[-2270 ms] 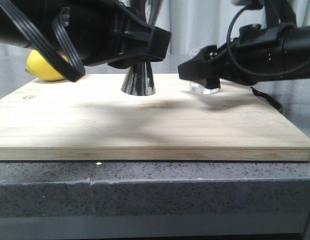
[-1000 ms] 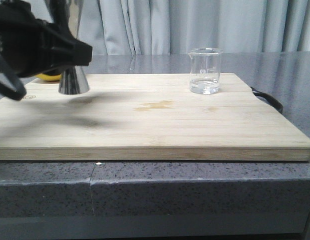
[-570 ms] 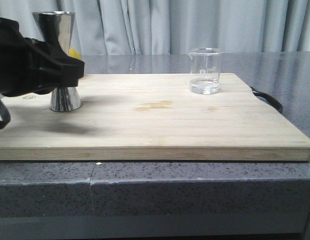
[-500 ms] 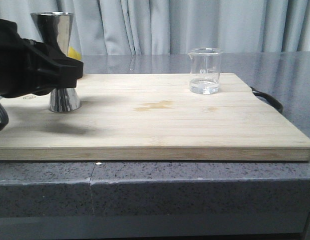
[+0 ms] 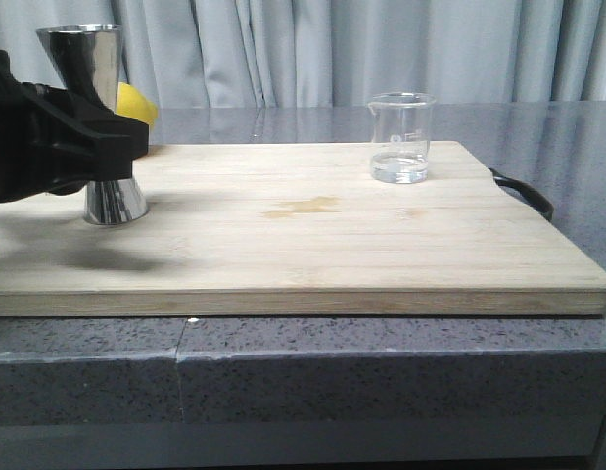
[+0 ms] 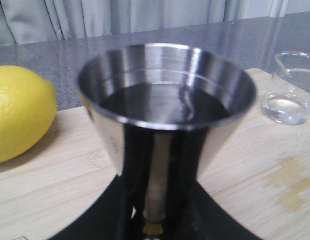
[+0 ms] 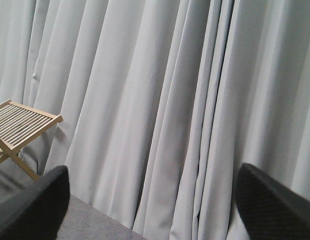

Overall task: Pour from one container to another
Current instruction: 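Lower the jigger onto the board with the left gripper and release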

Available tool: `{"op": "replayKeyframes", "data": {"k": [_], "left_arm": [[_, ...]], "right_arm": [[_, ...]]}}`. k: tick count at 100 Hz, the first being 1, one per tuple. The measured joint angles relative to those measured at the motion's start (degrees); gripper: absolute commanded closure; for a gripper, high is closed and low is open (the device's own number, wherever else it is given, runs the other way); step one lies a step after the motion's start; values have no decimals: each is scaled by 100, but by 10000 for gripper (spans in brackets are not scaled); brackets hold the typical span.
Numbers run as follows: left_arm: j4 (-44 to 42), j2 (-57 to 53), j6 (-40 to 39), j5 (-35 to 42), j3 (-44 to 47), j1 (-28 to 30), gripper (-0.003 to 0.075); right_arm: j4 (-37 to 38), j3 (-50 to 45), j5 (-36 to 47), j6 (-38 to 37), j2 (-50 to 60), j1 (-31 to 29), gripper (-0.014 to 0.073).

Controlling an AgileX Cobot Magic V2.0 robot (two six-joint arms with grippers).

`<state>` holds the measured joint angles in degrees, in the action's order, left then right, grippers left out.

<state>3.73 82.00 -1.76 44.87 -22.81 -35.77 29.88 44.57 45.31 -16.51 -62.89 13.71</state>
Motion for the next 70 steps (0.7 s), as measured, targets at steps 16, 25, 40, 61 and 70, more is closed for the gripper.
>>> {"op": "replayKeyframes", "data": {"k": [16, 25, 40, 61, 70], "left_arm": [[0, 0, -4, 13, 0, 0, 737], [0, 0, -13, 13, 0, 0, 714], [0, 0, -13, 15, 0, 0, 612], [0, 0, -13, 25, 0, 0, 580], [0, 0, -17, 25, 0, 0, 580]], "right_arm": [[0, 0, 0, 0, 0, 0, -13], [0, 0, 0, 0, 0, 0, -13], [0, 0, 0, 0, 0, 0, -13], [0, 0, 0, 0, 0, 0, -13], [0, 0, 0, 0, 0, 0, -13]]}}
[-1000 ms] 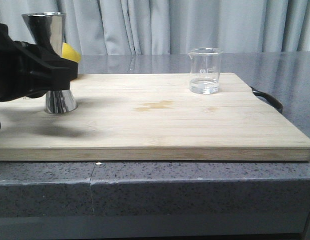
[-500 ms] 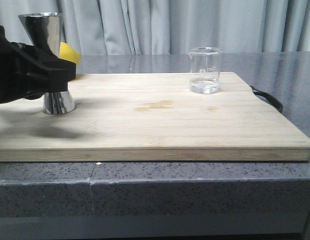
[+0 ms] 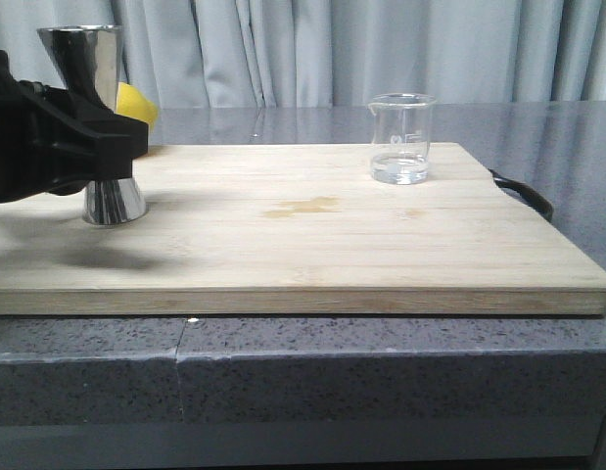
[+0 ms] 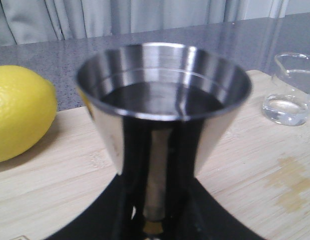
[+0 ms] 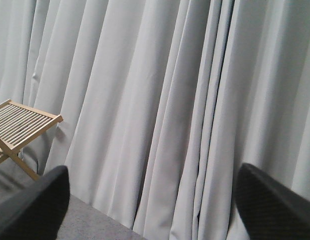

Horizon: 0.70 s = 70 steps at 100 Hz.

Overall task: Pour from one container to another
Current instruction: 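Lower the jigger onto the board with the left gripper and release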

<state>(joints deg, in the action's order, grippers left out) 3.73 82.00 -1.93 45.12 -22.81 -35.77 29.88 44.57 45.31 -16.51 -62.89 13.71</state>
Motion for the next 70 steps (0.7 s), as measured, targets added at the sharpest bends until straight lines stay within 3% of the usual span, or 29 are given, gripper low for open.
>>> {"op": "replayKeyframes", "data": {"k": [11, 37, 70], "left_arm": [[0, 0, 0, 28, 26, 0, 557], [0, 0, 0, 157, 37, 0, 365], [-12, 0, 0, 170, 37, 0, 236]], "right_arm": [[0, 0, 0, 0, 0, 0, -13], [0, 0, 0, 0, 0, 0, -13], [0, 0, 0, 0, 0, 0, -13]]}}
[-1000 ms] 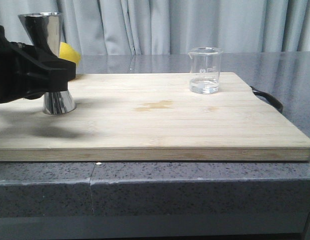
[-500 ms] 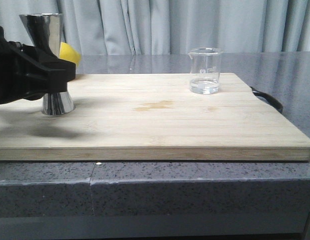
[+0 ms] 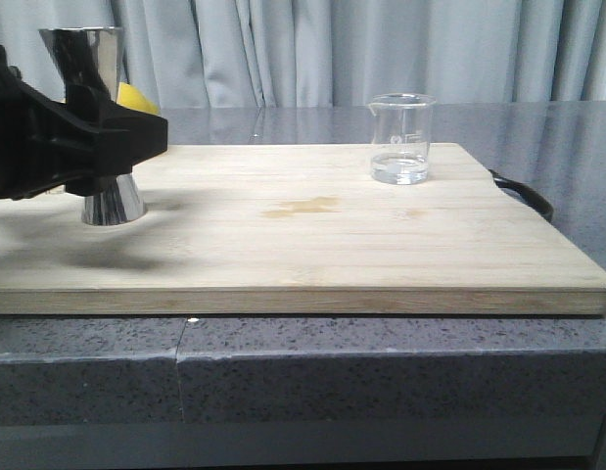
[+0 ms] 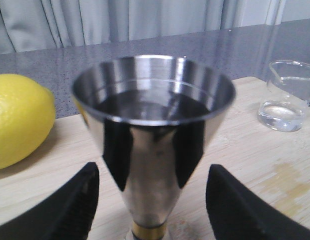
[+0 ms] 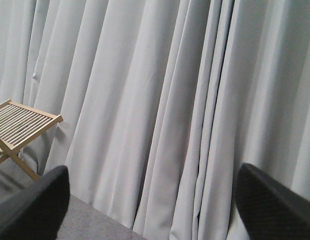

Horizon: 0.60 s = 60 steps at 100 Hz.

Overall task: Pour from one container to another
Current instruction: 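Lower the jigger onto the board with the left gripper and release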

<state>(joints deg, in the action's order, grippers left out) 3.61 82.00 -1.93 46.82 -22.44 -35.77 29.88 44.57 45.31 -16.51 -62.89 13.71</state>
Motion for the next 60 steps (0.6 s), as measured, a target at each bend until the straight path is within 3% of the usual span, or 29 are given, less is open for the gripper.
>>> {"op": "replayKeyframes", "data": {"k": [12, 31, 60], "left_arm": [[28, -10, 0, 0, 0, 0, 190], [101, -176, 0, -37, 0, 0, 183], [123, -878, 10, -842, 0, 0, 183]], "right_arm": [[0, 0, 0, 0, 0, 0, -13], [0, 0, 0, 0, 0, 0, -13], [0, 0, 0, 0, 0, 0, -13]]}}
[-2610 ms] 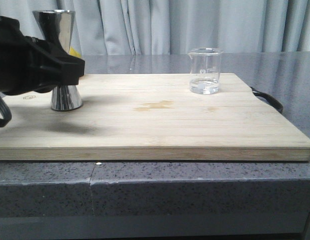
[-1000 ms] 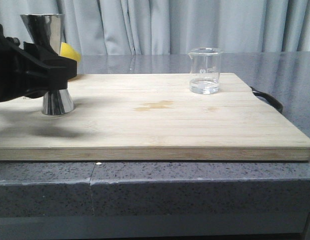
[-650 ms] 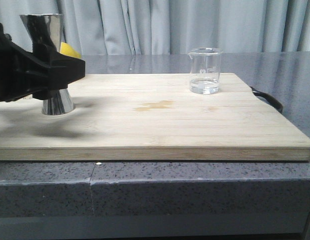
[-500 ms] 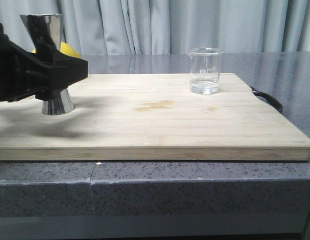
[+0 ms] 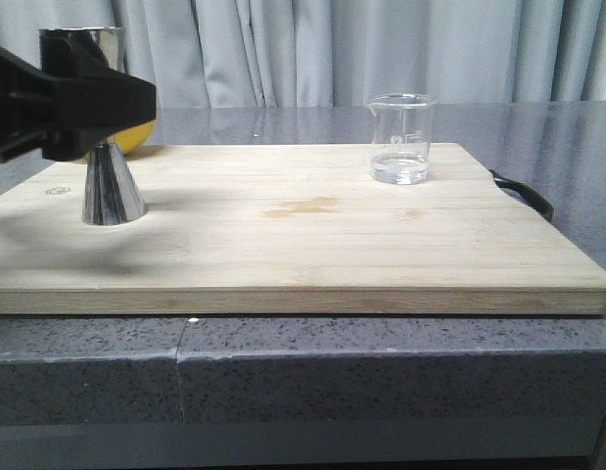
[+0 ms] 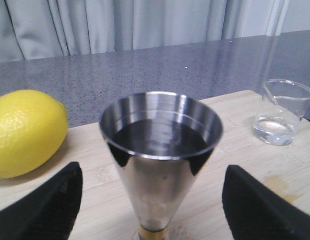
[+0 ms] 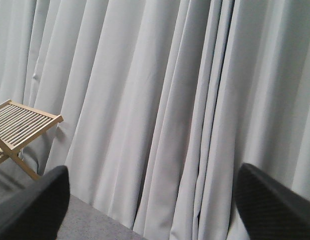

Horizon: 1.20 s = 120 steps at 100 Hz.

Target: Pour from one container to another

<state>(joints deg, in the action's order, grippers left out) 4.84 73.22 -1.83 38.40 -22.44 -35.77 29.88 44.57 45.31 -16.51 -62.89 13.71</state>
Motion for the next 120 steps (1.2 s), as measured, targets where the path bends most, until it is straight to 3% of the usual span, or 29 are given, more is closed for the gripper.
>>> {"op": "replayKeyframes", "data": {"k": [42, 55, 74, 93, 100, 107, 115, 119, 120], "left_arm": [[0, -1732, 0, -1927, 22, 0, 183], [0, -2656, 148, -2125, 36, 44, 187], [266, -3752, 741, -2548, -467, 713, 197], [317, -4390, 941, -3140, -1090, 1645, 294], [317, -4554, 996, -3377, -1217, 1936, 386], [317, -4684, 1018, -3476, -1272, 2181, 526], [317, -4788, 1020, -3510, -1277, 2400, 727], [317, -4830, 1030, -3531, -1277, 2501, 736], [317, -4842, 1030, -3531, -1277, 2517, 738]], "right_arm": [[0, 0, 0, 0, 0, 0, -13], [-85, 0, -170, 75, 32, -53, -13], [-200, 13, -942, 465, 390, -490, -6], [-322, 49, -1989, 503, 1393, -783, 11], [-346, 49, -2841, 512, 1825, -807, 92], [-359, 49, -3713, 512, 2226, -807, 251], [-359, 49, -4452, 512, 2655, -815, 526], [-359, 49, -4765, 512, 2808, -820, 674], [-359, 49, -4810, 512, 2866, -820, 666]]}}
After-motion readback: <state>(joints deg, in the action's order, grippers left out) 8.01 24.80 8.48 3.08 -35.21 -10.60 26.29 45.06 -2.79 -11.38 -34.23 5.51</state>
